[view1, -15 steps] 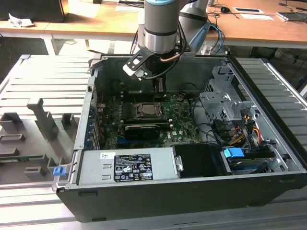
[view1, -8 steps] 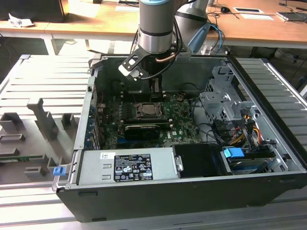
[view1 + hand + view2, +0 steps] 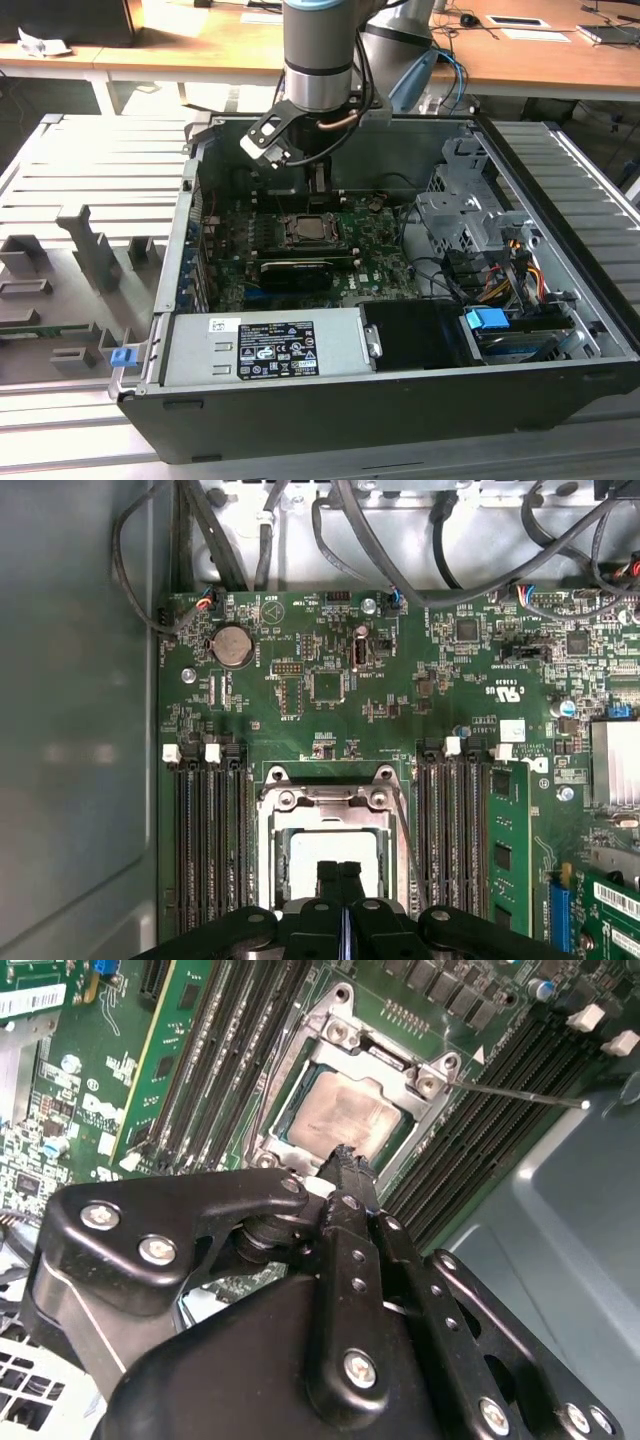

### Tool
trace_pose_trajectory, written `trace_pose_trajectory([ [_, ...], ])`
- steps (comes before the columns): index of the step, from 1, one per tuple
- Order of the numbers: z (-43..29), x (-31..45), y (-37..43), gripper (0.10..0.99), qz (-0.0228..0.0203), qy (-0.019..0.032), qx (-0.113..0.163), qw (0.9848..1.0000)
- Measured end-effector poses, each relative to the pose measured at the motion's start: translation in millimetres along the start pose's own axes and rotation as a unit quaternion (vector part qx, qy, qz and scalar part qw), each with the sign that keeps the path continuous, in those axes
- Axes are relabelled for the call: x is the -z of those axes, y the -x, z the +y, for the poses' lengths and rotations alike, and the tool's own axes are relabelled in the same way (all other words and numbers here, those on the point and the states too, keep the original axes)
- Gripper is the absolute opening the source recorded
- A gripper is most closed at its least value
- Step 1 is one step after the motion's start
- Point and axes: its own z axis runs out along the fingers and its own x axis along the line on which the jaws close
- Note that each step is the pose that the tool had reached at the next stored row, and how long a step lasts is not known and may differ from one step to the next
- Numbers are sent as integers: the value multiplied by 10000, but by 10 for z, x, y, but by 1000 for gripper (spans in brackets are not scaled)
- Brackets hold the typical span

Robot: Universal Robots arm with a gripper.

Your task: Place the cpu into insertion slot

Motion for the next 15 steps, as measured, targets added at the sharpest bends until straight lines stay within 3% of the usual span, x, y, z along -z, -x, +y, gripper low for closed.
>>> trace_pose_trajectory([
  [15, 2, 37, 0, 106, -1, -1, 0, 10000],
])
